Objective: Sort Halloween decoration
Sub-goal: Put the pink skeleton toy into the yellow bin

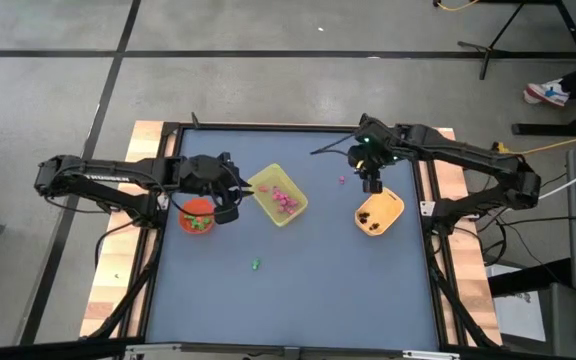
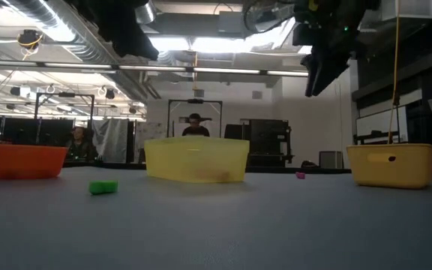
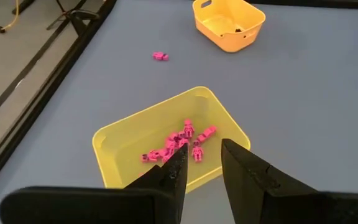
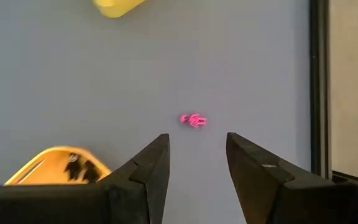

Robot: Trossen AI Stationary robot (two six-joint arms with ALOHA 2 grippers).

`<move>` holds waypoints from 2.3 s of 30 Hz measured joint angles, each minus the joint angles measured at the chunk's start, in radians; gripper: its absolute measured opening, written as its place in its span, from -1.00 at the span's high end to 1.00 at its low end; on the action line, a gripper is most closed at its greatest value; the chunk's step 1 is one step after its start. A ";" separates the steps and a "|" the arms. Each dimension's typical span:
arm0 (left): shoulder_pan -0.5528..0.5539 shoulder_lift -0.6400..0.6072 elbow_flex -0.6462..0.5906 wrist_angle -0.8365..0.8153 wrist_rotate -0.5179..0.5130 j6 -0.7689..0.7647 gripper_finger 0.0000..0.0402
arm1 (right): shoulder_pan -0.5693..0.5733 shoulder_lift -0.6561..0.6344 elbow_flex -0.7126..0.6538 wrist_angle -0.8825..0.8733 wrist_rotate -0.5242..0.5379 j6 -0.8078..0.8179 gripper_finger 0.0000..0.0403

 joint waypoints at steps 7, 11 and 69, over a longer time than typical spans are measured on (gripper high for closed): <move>-0.022 0.000 0.000 -0.005 0.000 -0.011 0.59 | -0.024 0.001 -0.120 0.197 -0.034 0.000 0.22; -0.028 0.000 0.000 -0.005 -0.001 -0.012 0.59 | -0.023 0.002 -0.207 0.315 -0.035 0.000 0.22; -0.029 0.001 -0.001 -0.005 -0.005 -0.012 0.59 | 0.150 0.125 -0.651 1.039 0.480 1.051 0.22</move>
